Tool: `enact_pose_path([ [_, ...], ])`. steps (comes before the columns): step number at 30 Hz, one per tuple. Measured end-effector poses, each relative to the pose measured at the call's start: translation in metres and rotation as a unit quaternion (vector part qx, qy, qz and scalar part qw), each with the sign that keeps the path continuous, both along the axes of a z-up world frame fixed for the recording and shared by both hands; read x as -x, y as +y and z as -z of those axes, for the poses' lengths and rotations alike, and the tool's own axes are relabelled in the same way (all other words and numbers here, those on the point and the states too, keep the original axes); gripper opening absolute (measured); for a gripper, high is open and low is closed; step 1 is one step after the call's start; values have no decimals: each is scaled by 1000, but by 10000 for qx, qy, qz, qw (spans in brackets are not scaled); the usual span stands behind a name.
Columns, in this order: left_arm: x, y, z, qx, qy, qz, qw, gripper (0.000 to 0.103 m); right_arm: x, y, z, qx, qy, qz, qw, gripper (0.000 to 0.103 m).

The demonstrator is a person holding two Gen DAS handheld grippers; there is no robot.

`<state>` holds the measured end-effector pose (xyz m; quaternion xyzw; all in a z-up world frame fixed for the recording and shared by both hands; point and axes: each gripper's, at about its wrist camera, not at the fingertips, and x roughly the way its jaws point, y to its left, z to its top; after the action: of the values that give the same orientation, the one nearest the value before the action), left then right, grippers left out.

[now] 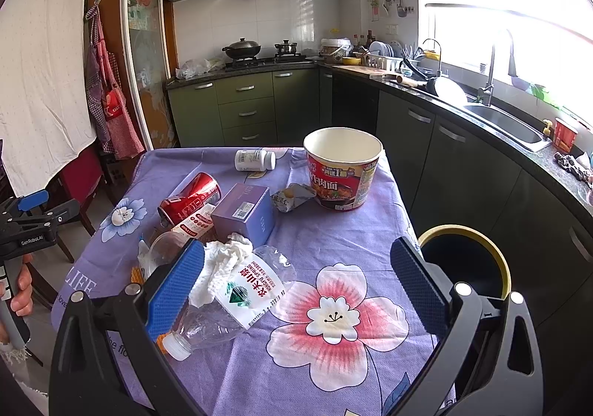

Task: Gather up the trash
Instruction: 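Move the right tool toward the white-and-red paper noodle cup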

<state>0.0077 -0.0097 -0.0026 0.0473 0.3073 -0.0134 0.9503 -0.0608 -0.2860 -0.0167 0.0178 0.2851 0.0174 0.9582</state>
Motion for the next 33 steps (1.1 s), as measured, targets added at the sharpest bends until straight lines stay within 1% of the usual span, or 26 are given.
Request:
enact_pose_path([
  [26,1,-3,1,2,1,28,10000,97,2,-3,1,-5,18,15,10000,99],
  [33,2,-6,2,-7,18,51,10000,97,-2,-6,9,-14,149,6,9999,99],
])
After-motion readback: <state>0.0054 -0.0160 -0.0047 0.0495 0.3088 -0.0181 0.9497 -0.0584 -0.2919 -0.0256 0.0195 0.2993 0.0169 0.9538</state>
